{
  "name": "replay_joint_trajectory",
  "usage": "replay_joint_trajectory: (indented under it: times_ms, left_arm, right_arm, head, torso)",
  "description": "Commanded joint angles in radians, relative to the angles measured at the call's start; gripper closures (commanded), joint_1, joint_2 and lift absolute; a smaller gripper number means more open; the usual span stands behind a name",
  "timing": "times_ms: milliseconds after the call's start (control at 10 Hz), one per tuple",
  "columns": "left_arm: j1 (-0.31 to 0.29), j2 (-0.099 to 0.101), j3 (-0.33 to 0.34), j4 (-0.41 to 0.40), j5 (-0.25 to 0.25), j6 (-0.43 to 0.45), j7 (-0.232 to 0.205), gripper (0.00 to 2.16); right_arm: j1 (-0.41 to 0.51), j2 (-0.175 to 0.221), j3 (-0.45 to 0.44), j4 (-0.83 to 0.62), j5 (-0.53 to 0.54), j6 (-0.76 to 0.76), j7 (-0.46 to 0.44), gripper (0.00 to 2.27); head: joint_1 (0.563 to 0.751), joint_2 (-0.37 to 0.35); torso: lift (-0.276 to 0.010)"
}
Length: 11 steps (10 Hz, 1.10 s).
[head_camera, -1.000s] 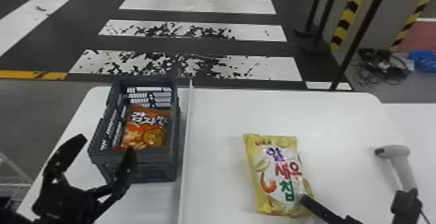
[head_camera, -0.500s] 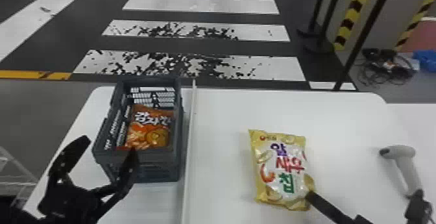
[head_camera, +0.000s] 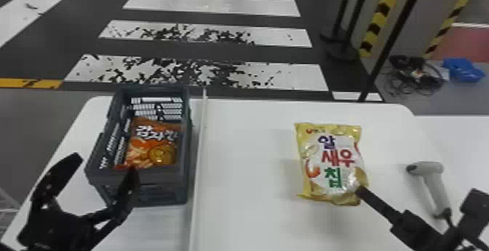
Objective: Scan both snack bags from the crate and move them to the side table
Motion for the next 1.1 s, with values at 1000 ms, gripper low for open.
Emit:
replay_joint_trajectory:
  times_ms: [1000]
  left_arm:
    - [0.0, -0.002, 0.0, 0.006, 0.005, 0.001, -0.005, 0.06]
  right_arm:
    - [0.018, -0.262, 0.739, -0.217, 1.32, 0.136, -0.36, 2.25]
  head:
    - [0.695, -0.162]
  torso:
    - [-0.099]
